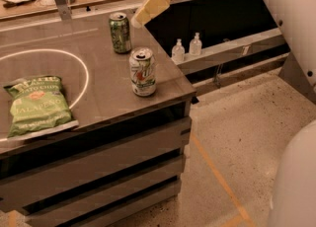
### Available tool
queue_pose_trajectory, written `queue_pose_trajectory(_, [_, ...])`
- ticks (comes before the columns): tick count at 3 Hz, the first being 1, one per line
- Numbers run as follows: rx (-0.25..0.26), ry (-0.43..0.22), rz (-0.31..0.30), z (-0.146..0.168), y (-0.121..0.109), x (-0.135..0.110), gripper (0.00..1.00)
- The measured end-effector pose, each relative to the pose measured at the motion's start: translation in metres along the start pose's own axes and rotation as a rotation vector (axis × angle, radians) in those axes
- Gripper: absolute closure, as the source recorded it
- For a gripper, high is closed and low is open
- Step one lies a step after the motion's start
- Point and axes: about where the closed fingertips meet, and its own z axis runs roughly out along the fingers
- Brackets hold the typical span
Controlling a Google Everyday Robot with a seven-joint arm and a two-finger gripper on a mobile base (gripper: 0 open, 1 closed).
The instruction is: Move green can near 7up can
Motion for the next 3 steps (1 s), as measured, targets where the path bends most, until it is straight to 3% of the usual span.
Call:
queue_pose_trajectory(1, [0.015, -0.087, 0.127, 0.029, 0.006, 0.019, 0.00])
queue_pose_trajectory(2, [0.070, -0.134, 0.135, 0.034, -0.006, 0.011, 0.00])
queue_pose_trajectory(3, [0.070, -0.134, 0.135, 0.034, -0.006, 0.011, 0.00])
